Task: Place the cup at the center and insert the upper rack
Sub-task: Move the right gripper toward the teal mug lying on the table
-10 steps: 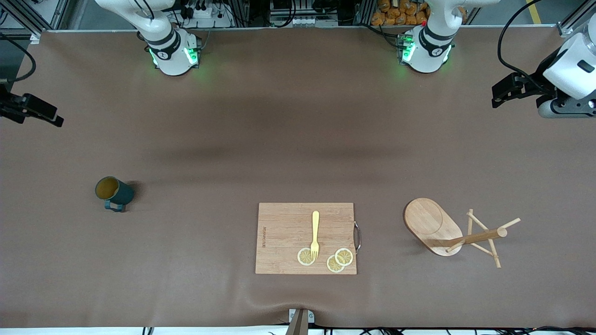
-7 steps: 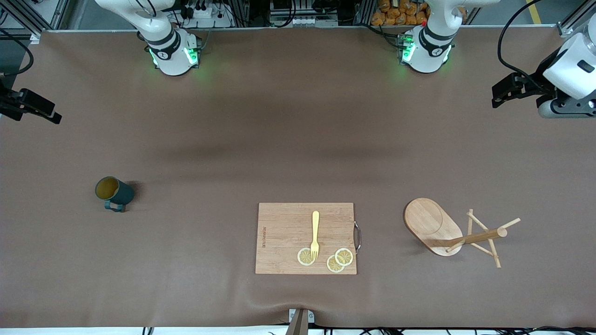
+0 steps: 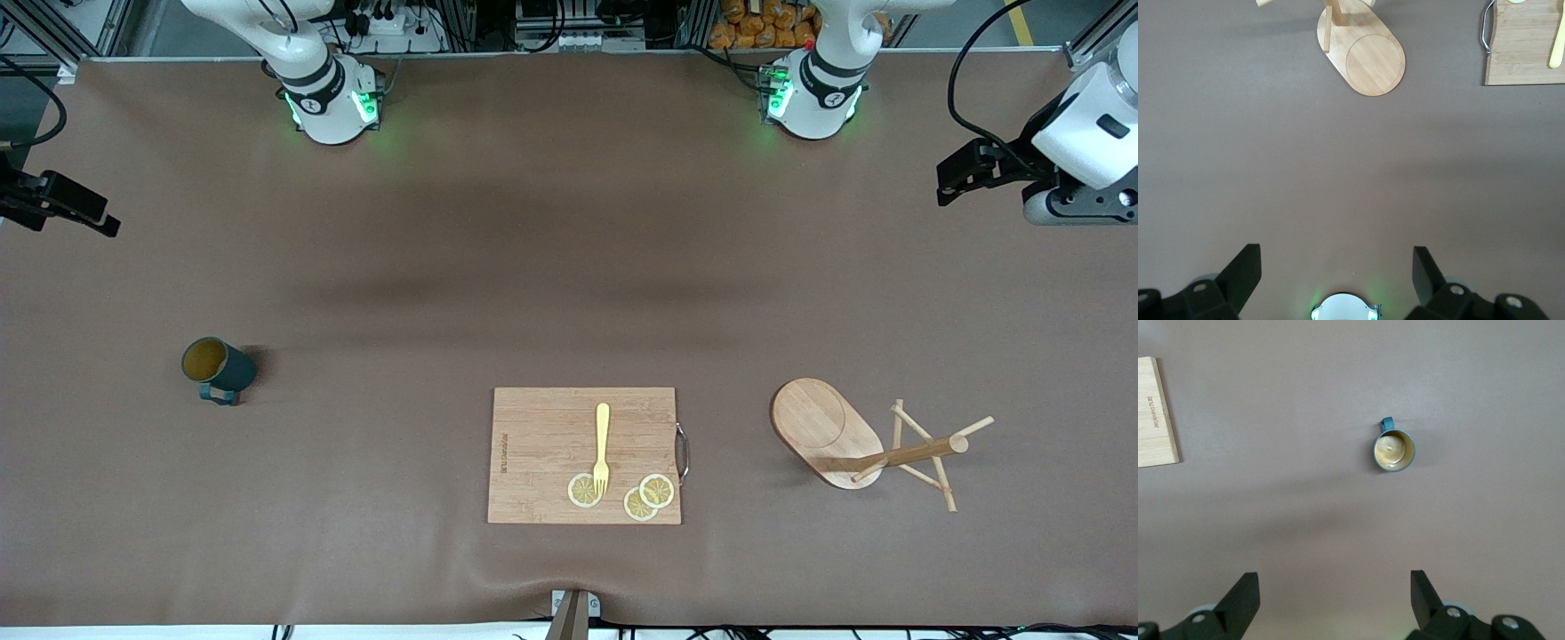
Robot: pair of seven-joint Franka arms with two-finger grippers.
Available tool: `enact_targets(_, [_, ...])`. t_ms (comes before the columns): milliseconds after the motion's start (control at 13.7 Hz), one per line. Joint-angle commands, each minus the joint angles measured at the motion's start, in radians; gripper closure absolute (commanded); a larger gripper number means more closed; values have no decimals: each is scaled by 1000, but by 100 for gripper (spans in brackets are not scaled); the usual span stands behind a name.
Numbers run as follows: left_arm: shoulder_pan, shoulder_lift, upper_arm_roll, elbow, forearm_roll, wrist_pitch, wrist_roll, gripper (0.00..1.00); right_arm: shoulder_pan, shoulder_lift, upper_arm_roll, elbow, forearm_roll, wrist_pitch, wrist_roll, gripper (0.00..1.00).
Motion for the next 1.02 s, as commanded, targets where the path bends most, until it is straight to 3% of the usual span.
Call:
enact_targets(0, [-9,-8,-1,1,18,-1,0,0,-8,42,-3,-3,1,1,-9,0])
enact_targets(146, [-15,-8,-42,-2,21,-7,-2,0,1,67,-4,-25,-1,33,-8,0])
enact_targets(584, [23,6,-32,-2,10,-9,-2,0,-23,154,-6,-112,-15,153,-11,0])
enact_targets(950, [24,8,-32,0,21,-7,-4,0,-36,237,-6,-244,-15,387,-16,0])
